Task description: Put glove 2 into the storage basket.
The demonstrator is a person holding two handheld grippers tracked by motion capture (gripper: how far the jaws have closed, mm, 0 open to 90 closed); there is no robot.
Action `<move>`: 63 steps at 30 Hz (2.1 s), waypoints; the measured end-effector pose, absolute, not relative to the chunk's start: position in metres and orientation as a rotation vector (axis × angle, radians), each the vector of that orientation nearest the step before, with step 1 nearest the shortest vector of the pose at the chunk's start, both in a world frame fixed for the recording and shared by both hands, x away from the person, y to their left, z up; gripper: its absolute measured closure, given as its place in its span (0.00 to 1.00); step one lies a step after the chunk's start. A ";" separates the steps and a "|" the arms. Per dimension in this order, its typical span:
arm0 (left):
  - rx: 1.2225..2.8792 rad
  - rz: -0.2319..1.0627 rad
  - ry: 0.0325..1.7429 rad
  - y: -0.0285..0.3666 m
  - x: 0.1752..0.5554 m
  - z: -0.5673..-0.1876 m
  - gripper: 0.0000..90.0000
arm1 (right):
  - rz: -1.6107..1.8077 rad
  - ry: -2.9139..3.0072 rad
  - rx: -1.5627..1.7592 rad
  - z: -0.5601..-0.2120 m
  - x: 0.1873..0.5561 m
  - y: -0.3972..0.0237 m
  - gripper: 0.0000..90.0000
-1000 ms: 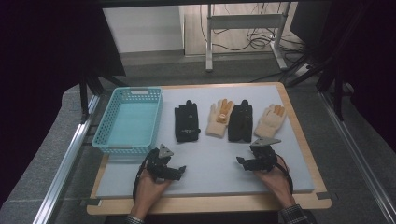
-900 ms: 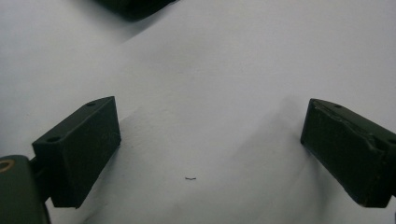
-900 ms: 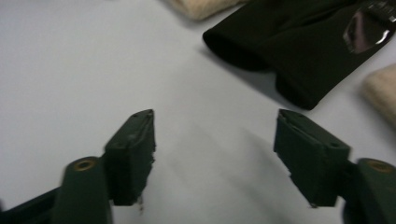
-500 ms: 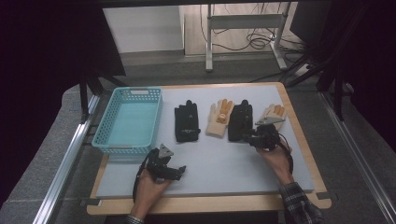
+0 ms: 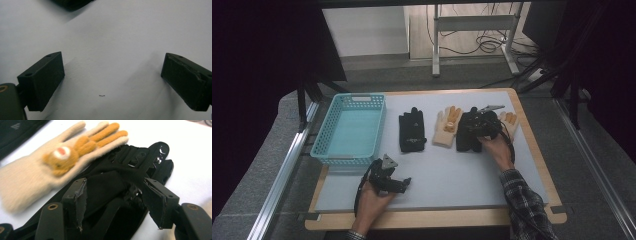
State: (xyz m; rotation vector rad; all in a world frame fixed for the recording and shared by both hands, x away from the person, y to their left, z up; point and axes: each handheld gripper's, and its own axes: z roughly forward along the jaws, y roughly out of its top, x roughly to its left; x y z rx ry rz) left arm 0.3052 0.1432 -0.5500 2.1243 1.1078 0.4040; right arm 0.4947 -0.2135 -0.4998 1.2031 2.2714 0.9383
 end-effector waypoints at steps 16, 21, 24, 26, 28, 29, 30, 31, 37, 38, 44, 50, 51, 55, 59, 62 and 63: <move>2.124 0.405 1.107 0.143 0.305 -0.550 0.06 | 1.005 2.312 1.399 -0.516 0.509 -0.215 0.91; 2.125 0.405 1.108 0.143 0.305 -0.550 0.06 | 0.980 2.309 1.389 -0.512 0.507 -0.216 0.92; 2.124 0.405 1.108 0.143 0.305 -0.550 0.06 | 0.957 2.275 1.350 -0.501 0.498 -0.219 0.92; 2.124 0.405 1.108 0.143 0.305 -0.550 0.06 | 0.973 2.253 1.347 -0.494 0.495 -0.223 0.92; 2.124 0.405 1.108 0.143 0.305 -0.550 0.06 | 0.993 2.244 1.344 -0.487 0.490 -0.226 0.92; 2.124 0.405 1.108 0.143 0.305 -0.550 0.06 | 1.002 2.242 1.336 -0.484 0.488 -0.228 0.92; 2.124 0.405 1.108 0.143 0.305 -0.550 0.06 | 1.015 2.236 1.331 -0.481 0.485 -0.228 0.92; 2.124 0.405 1.108 0.143 0.305 -0.550 0.06 | 1.015 2.236 1.331 -0.481 0.485 -0.228 0.92; 2.125 0.405 1.108 0.143 0.305 -0.550 0.06 | 1.112 2.233 1.283 -0.462 0.467 -0.232 0.92; 2.125 0.405 1.108 0.143 0.305 -0.550 0.06 | 1.130 2.236 1.271 -0.459 0.462 -0.232 0.92; 2.125 0.405 1.108 0.143 0.305 -0.550 0.06 | 1.192 2.273 1.219 -0.448 0.434 -0.226 0.92; 2.125 0.407 1.108 0.143 0.305 -0.550 0.06 | 1.267 2.329 1.144 -0.446 0.390 -0.209 0.92; 2.125 0.407 1.108 0.143 0.305 -0.550 0.06 | 1.267 2.329 1.144 -0.446 0.390 -0.209 0.92; 2.123 0.407 1.109 0.143 0.305 -0.550 0.06 | 1.320 2.366 1.140 -0.452 0.369 -0.200 0.92; 2.122 0.408 1.109 0.143 0.305 -0.550 0.06 | 1.334 2.401 1.141 -0.464 0.350 -0.188 0.91; 2.120 0.407 1.111 0.143 0.305 -0.550 0.06 | 1.333 2.403 1.134 -0.474 0.339 -0.180 0.91; 2.121 0.407 1.111 0.143 0.305 -0.550 0.06 | 1.324 2.406 1.126 -0.481 0.335 -0.174 0.91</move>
